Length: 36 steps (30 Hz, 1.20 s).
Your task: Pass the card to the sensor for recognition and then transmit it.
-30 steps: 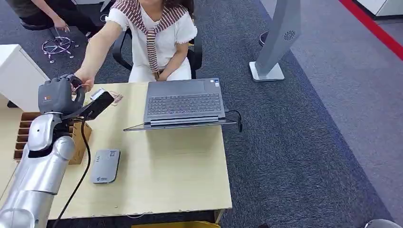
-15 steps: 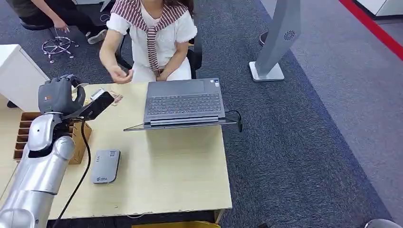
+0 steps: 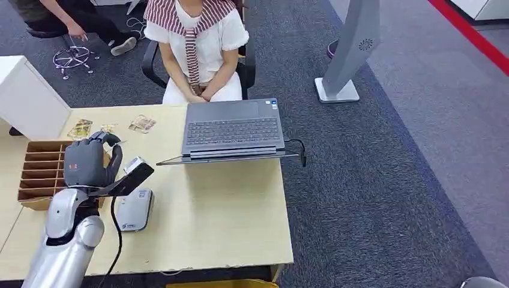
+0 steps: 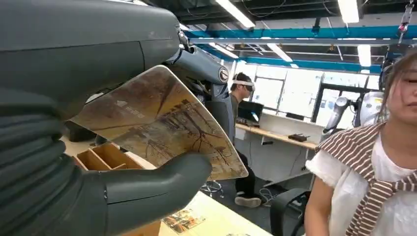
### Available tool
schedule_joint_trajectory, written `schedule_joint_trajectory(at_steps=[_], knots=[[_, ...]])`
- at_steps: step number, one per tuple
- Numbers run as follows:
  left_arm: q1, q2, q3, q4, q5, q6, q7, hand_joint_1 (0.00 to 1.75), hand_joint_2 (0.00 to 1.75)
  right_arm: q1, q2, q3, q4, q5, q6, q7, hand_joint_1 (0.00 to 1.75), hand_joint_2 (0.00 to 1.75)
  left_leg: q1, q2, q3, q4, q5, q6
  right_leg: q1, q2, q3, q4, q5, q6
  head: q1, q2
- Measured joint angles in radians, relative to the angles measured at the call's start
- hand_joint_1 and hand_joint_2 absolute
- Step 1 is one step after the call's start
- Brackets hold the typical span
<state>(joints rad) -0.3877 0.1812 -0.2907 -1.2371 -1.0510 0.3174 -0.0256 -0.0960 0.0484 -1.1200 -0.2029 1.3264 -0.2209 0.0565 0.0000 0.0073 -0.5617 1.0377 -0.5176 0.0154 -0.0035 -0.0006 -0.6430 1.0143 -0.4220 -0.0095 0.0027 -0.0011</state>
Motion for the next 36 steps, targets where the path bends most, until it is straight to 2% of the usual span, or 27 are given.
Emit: schedule_joint_trajectory(at_steps=[8, 11, 17, 22, 30, 36], knots=[[0.016, 0.005, 0.0, -0.031, 0.001, 0.0, 0.0, 1.75, 1.75, 0.0, 0.0, 0.0, 0.0, 0.0, 0.0, 0.0, 0.0, 0.0, 0.0, 0.0, 0.0, 0.0, 0.001, -0.001, 0.0, 0.0, 0.0, 0.0, 0.001, 0.0, 0.0, 0.0], [0.036, 0.008, 0.0, -0.047, 0.018, 0.011, -0.019, 1.75, 1.75, 0.0, 0.0, 0.0, 0.0, -0.008, -0.002, 0.002, 0.0, 0.0, 0.0, 0.001, 0.0, 0.0, 0.001, -0.001, 0.0, 0.0, 0.0, 0.0, 0.001, 0.0, 0.0, 0.0], [0.25, 0.021, 0.003, -0.186, 0.022, 0.091, -0.061, 1.75, 1.75, 0.011, -0.001, -0.003, 0.0, -0.011, -0.01, 0.011, 0.0, 0.0, 0.0, 0.003, 0.0, -0.001, -0.001, 0.001, 0.0, 0.002, 0.0, 0.0, -0.001, 0.0, 0.0, 0.0], [0.367, 0.029, 0.02, -0.229, 0.011, 0.106, -0.072, 1.75, 1.75, 0.012, -0.006, -0.003, 0.0, 0.004, -0.01, 0.003, 0.0, 0.0, 0.0, 0.003, 0.0, -0.001, -0.002, 0.002, 0.0, 0.002, 0.0, 0.0, -0.002, 0.002, 0.0, 0.0], [0.428, 0.036, 0.039, -0.226, -0.067, 0.021, -0.042, 1.75, 1.75, 0.013, -0.013, -0.002, 0.0, 0.013, -0.005, -0.009, 0.0, 0.0, 0.0, 0.002, 0.0, 0.0, -0.002, 0.002, 0.0, 0.001, 0.0, 0.0, -0.002, 0.002, 0.0, 0.0], [0.439, 0.038, 0.04, -0.208, -0.08, -0.004, -0.028, 1.75, 1.75, 0.014, -0.017, -0.002, 0.0, 0.02, 0.002, -0.006, 0.0, 0.0, 0.0, 0.001, 0.0, 0.0, -0.002, 0.002, 0.0, 0.0, 0.0, 0.0, -0.002, 0.002, 0.0, 0.0]])
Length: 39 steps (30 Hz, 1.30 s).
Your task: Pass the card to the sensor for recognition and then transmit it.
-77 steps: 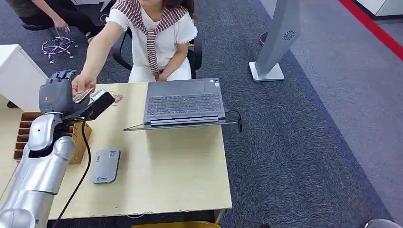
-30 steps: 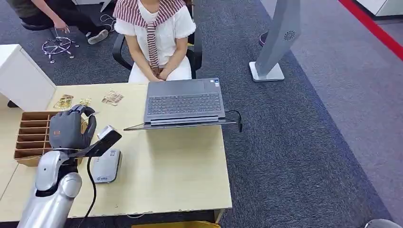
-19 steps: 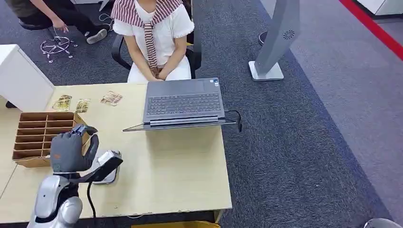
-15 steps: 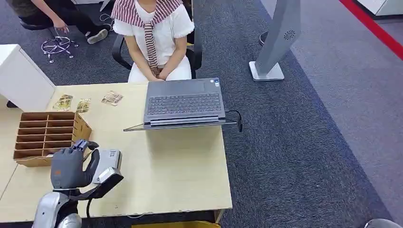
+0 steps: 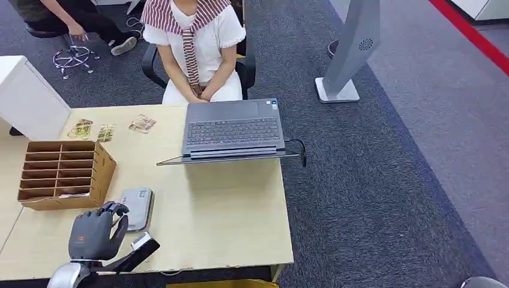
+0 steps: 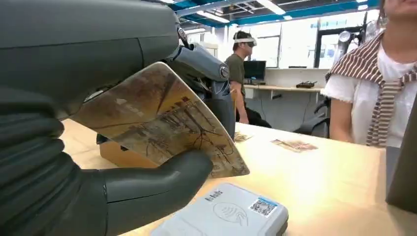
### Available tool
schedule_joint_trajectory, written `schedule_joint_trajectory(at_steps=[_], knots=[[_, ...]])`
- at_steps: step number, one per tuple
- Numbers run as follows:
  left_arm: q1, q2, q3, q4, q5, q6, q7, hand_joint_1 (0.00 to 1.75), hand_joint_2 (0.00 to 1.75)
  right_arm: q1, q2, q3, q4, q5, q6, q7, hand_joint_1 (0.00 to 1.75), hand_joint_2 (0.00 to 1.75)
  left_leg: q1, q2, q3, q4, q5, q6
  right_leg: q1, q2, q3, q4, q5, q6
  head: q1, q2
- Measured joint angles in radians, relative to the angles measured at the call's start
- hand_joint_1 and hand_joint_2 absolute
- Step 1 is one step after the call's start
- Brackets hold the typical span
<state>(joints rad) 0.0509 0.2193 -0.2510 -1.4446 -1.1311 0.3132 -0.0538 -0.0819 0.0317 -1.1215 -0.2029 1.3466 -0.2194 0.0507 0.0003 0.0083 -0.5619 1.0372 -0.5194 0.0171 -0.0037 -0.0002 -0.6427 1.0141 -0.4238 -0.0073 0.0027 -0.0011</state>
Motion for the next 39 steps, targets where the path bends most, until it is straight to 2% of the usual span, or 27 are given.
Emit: schedule_joint_trajectory(at_steps=[8, 9, 26, 39], knots=[[-0.032, 0.01, 0.001, 0.052, -0.067, -0.074, 0.062, 1.75, 1.75, 0.0, -0.001, 0.002, 0.0, 0.004, 0.004, 0.002, 0.0, 0.0, 0.0, 0.0, 0.0, 0.0, 0.0, 0.0, 0.0, 0.0, 0.0, 0.0, 0.0, 0.0, 0.0, 0.0], [-0.039, 0.01, 0.001, 0.06, -0.07, -0.076, 0.062, 1.75, 1.75, 0.0, -0.001, 0.002, 0.0, 0.004, 0.005, 0.002, 0.0, 1.75, 0.0, 0.0, 0.0, 0.0, 0.0, 0.0, 0.0, 0.0, 0.0, 0.0, 0.0, 0.0, 0.0, 0.0], [-0.11, -0.004, 0.001, 0.111, -0.073, -0.086, 0.065, 1.75, 1.75, -0.001, -0.002, 0.002, 0.0, 0.006, 0.021, -0.004, 0.0, 1.75, 0.0, 0.0, 0.0, 0.0, 0.0, 0.0, 0.0, 0.0, 0.0, 0.0, 0.0, 0.0, 0.0, 0.0], [-0.183, -0.031, 0.0, 0.144, -0.079, -0.111, 0.072, 1.75, 1.75, -0.001, -0.002, 0.005, 0.0, 0.006, 0.024, -0.023, 0.0, 1.75, 0.0, 0.0, 0.001, 0.0, 0.001, 0.0, 0.0, 0.0, 0.0, 0.0, 0.002, 0.0, 0.0, 0.0]])
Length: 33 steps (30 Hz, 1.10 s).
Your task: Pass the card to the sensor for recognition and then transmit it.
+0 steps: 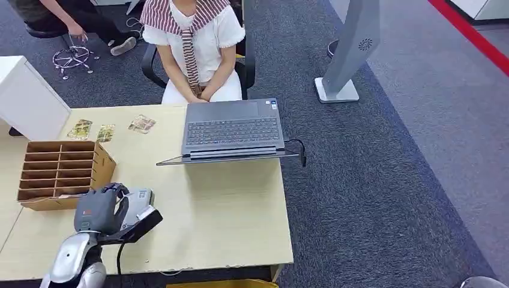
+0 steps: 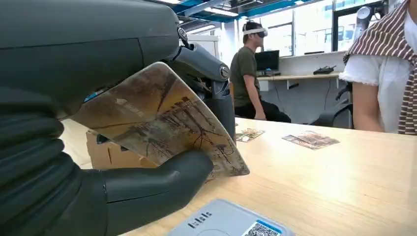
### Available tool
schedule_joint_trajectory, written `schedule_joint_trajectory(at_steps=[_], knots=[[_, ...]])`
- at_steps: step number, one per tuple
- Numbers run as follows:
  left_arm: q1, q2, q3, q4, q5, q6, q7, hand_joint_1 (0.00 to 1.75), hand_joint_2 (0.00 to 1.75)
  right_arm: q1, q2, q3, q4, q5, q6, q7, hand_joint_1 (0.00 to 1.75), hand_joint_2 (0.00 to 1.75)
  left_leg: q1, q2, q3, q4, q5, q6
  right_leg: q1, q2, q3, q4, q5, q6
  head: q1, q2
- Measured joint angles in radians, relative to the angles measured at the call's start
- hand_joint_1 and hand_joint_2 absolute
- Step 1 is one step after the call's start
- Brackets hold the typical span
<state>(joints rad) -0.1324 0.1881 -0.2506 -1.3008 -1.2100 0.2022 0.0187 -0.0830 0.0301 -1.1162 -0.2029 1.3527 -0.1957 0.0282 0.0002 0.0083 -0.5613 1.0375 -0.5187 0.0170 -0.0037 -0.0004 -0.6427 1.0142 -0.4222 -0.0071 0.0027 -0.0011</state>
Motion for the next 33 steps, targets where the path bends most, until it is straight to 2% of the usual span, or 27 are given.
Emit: schedule_joint_trajectory(at_steps=[1, 2, 7, 13, 21, 33], knots=[[0.0, -0.001, 0.0, 0.002, 0.0, -0.001, 0.0, 1.75, 1.75, 0.0, 0.0, 0.0, 0.0, 0.0, 0.0, 0.0, 0.0, 1.75, 0.0, 0.0, 0.0, 0.0, 0.0, 0.0, 0.0, 0.0, 0.0, 0.0, 0.0, 0.0, 0.0, 0.0], [-0.001, -0.002, 0.0, 0.004, 0.0, -0.001, 0.0, 1.75, 1.75, 0.0, 0.0, 0.0, 0.0, 0.0, 0.0, 0.0, 0.0, 0.0, 0.0, 0.0, 0.0, 0.0, 0.0, 0.0, 0.0, 0.0, 0.0, 0.0, 0.0, 0.0, 0.0, 0.0], [-0.021, -0.006, -0.005, 0.026, 0.0, -0.012, 0.0, 1.75, 1.75, -0.002, -0.001, 0.0, 0.0, -0.009, 0.049, 0.047, 0.0, 0.0, 0.0, 0.0, 0.0, 0.0, 0.0, 0.0, 0.0, 0.0, 0.0, 0.0, 0.0, 0.0, 0.0, 0.0], [-0.041, -0.011, -0.019, 0.063, 0.008, -0.016, 0.002, 1.75, 1.75, -0.001, -0.002, 0.021, 0.0, 0.039, 0.022, 0.109, 0.0, 0.0, 0.0, 0.0, 0.0, 0.0, 0.0, 0.0, 0.0, 0.0, 0.0, 0.0, 0.0, 0.0, 0.0, 0.0], [-0.043, -0.005, -0.041, 0.077, 0.033, -0.072, 0.019, 1.75, 1.75, -0.002, -0.004, 0.025, 0.0, 0.034, 0.052, 0.091, 0.0, 0.0, 0.0, 0.0, 0.0, 0.0, 0.0, 0.0, 0.0, 0.0, 0.0, 0.0, 0.0, 0.0, 0.0, 0.0], [-0.044, -0.003, -0.047, 0.088, 0.036, -0.079, 0.02, 1.75, 1.75, -0.002, -0.005, 0.025, 0.0, 0.034, 0.053, 0.09, 0.0, 0.0, 0.0, 0.0, 0.0, 0.0, 0.0, 0.0, 0.0, 0.0, 0.0, 0.0, 0.0, 0.0, 0.0, 0.0]])
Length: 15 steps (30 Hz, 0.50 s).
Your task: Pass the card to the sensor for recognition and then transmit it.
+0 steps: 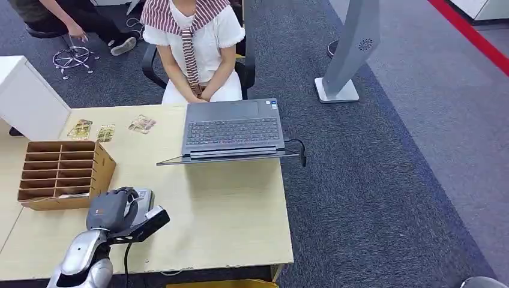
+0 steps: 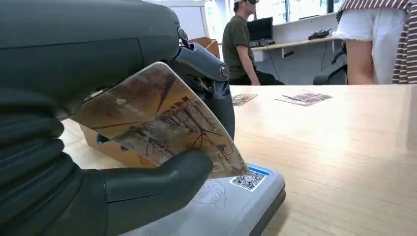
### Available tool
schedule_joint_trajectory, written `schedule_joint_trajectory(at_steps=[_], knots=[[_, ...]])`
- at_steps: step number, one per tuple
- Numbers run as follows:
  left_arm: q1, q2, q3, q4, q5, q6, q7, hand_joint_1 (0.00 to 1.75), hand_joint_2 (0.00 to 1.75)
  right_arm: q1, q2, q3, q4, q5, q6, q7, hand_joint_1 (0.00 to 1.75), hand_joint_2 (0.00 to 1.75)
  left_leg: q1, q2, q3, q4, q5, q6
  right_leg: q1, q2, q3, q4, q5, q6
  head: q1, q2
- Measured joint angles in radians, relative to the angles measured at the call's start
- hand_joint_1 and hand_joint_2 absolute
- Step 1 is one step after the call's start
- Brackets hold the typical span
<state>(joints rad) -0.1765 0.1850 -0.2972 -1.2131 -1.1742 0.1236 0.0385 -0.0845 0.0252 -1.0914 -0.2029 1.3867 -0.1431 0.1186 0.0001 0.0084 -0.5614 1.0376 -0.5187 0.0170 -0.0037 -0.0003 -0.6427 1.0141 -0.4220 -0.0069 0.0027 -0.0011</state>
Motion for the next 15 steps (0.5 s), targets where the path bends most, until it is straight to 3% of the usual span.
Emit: schedule_joint_trajectory(at_steps=[15], knots=[[0.001, 0.012, -0.016, 0.033, 0.034, -0.029, 0.011, 1.75, 1.75, 0.0, -0.005, 0.0, 0.0, 0.0, 0.009, -0.023, 0.0, 0.0, 0.0, 0.0, 0.0, 0.0, 0.0, 0.0, 0.0, 0.0, 0.0, 0.0, 0.0, 0.0, 0.0, 0.0]])
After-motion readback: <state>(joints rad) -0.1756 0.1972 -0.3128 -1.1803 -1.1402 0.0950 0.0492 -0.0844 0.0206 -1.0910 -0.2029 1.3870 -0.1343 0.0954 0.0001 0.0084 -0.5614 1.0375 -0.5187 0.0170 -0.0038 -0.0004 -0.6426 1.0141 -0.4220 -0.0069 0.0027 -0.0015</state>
